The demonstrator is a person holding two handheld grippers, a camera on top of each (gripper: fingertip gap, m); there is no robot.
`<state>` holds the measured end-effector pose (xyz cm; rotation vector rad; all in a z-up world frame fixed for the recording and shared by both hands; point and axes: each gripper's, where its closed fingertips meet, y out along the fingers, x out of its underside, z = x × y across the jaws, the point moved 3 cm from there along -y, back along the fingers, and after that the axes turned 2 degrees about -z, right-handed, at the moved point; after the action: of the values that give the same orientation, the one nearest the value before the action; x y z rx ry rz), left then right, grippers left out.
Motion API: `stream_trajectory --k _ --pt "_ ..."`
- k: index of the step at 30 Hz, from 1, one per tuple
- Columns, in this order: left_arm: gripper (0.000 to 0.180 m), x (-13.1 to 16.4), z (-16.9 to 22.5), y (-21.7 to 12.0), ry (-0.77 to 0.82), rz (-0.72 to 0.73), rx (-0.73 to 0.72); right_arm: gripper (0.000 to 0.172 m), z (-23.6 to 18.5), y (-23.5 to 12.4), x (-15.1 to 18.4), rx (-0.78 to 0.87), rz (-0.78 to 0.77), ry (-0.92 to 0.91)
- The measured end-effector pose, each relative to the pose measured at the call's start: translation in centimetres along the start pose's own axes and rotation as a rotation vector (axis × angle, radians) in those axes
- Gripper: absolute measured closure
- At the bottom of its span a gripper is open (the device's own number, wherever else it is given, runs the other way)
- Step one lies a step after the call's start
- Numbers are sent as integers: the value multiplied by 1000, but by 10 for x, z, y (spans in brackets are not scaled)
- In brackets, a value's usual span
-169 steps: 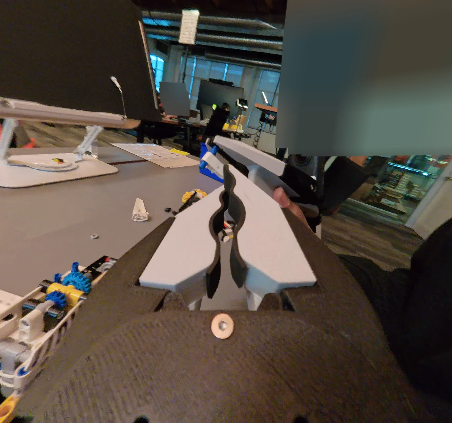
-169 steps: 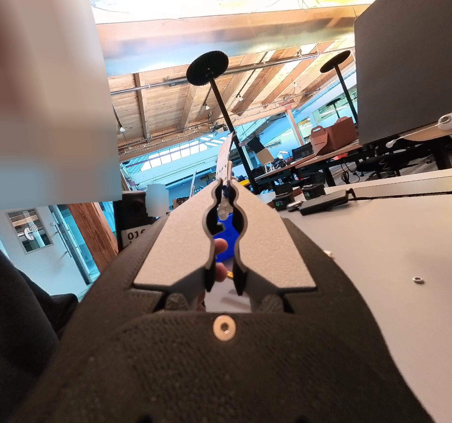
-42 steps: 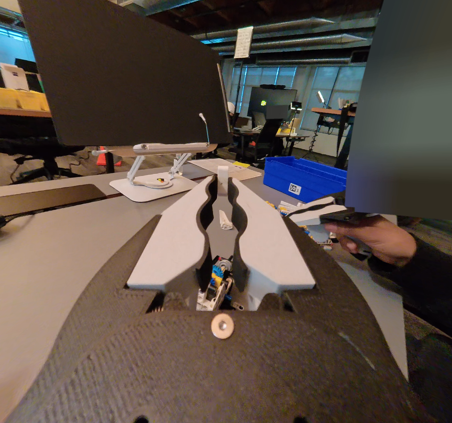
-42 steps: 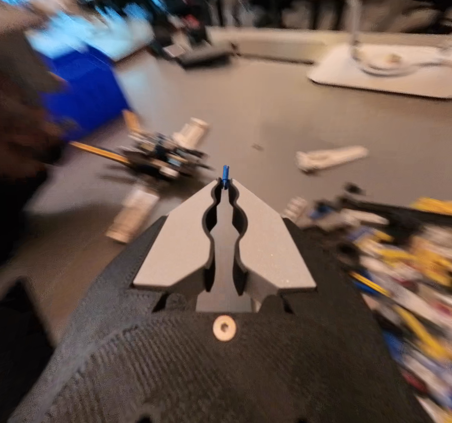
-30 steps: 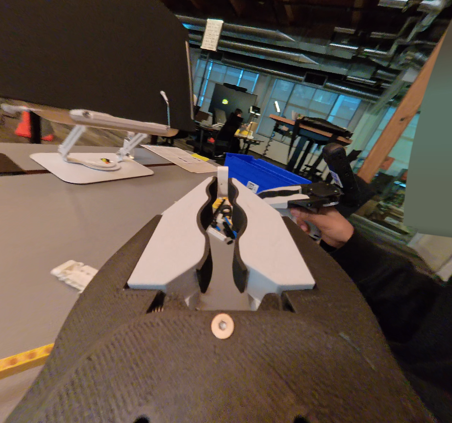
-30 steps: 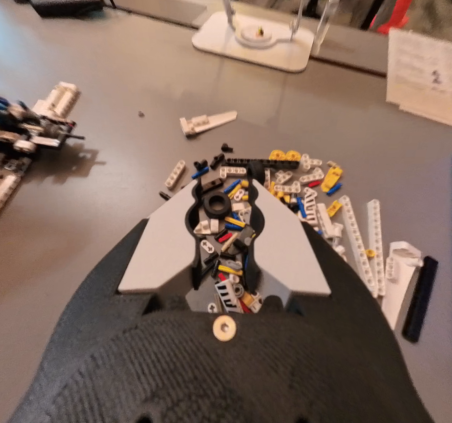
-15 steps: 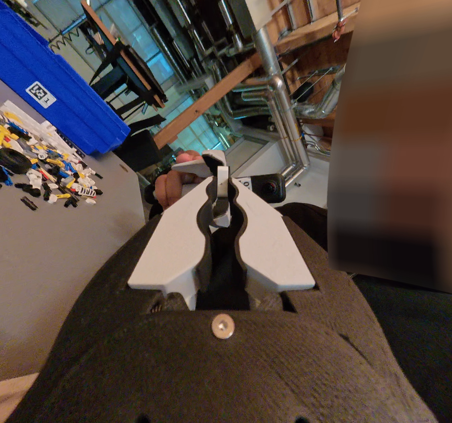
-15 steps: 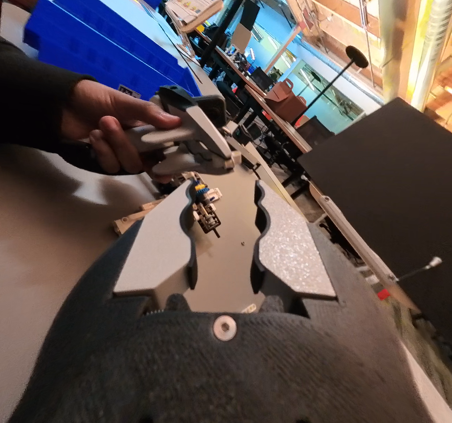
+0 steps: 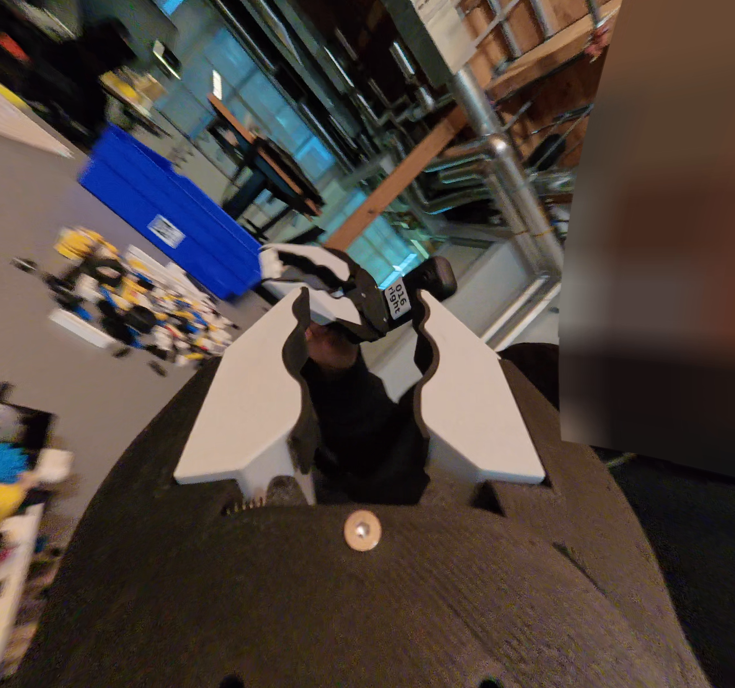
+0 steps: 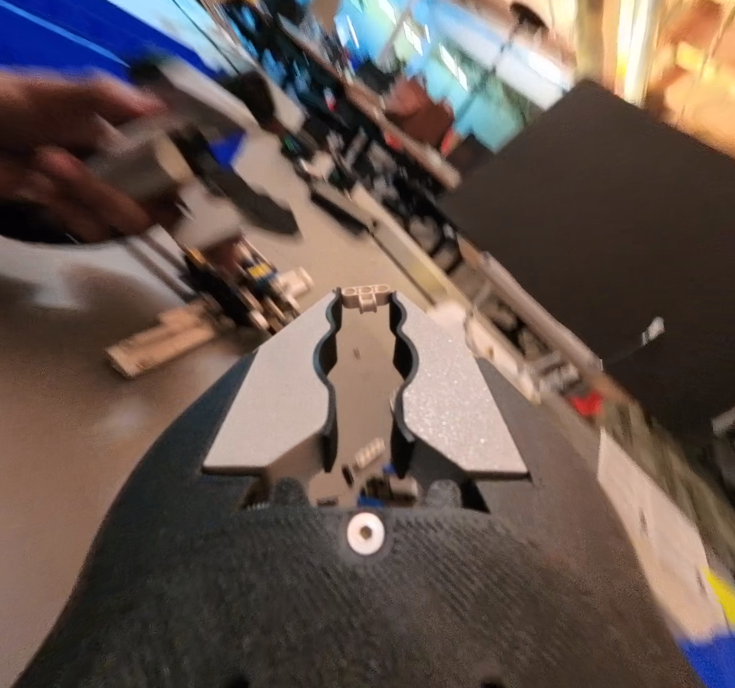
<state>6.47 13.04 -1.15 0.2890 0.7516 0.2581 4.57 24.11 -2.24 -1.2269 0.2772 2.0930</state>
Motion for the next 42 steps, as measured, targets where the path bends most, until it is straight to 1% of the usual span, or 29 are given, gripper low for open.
stream_trajectory --k 2,3,4,5,7,9,10,11,12,13,15,16,17,19,20,21,22,27,29,31,32,34,35,36,37,39,42 --pt "131 -11 3 -10 145 5 -119 150 24 8 48 47 -230 98" --pt "131 -15 4 -14 226 -2 -186 150 31 11 74 39 -355 157" --pt "131 -19 5 -17 314 -12 -258 150 35 13 96 18 -449 218" --pt "130 -23 6 -21 410 -23 -337 150 36 16 111 -14 -503 280" --pt "123 -30 4 -28 607 -51 -521 150 34 25 126 -104 -528 395" --pt "108 -39 1 -39 794 -71 -727 149 32 34 134 -157 -550 476" --pt "99 -45 0 -45 868 -65 -817 150 32 37 141 -165 -593 495" --pt "92 -49 2 -50 925 -47 -883 150 33 39 149 -161 -650 498" --pt "84 -54 5 -54 966 -11 -919 150 34 39 157 -151 -698 491" --pt "81 -57 11 -58 999 40 -921 150 34 40 162 -146 -731 488" --pt "114 -61 27 -63 1057 134 -862 149 34 40 166 -146 -750 507" --pt "128 -64 32 -66 1088 158 -855 145 33 40 166 -146 -741 515" --pt "147 -65 34 -70 1117 151 -873 140 34 39 164 -137 -728 519" --pt "162 -70 34 -79 1135 172 -940 131 37 39 155 -115 -683 508" --pt "163 -72 33 -83 1126 201 -957 127 38 40 148 -106 -649 494" --pt "159 -73 33 -85 1101 222 -950 126 39 42 139 -100 -607 478" --pt "155 -71 30 -85 1065 214 -921 126 39 44 127 -105 -559 457" --pt "142 -57 10 -76 877 119 -828 129 26 67 65 -169 -317 305" --pt "136 -49 -3 -73 831 51 -834 130 25 81 50 -158 -245 237" --pt "121 -37 -20 -70 774 -61 -850 133 23 97 39 -150 -160 217" --pt "112 -30 -28 -70 734 -122 -859 135 21 104 37 -159 -118 244" --pt "88 -20 -39 -68 632 -204 -858 134 13 115 36 -203 -57 356" --pt "78 -16 -42 -67 575 -233 -836 135 8 117 37 -230 -30 423" --pt "74 -13 -42 -65 527 -249 -797 135 3 117 38 -261 -8 488" --pt "77 -12 -41 -64 502 -244 -760 133 -1 115 39 -294 4 538" --pt "81 -18 -40 -65 527 -191 -743 133 -4 111 45 -317 14 575" --pt "105 -23 -40 -67 613 -168 -765 134 1 109 54 -282 -8 566"
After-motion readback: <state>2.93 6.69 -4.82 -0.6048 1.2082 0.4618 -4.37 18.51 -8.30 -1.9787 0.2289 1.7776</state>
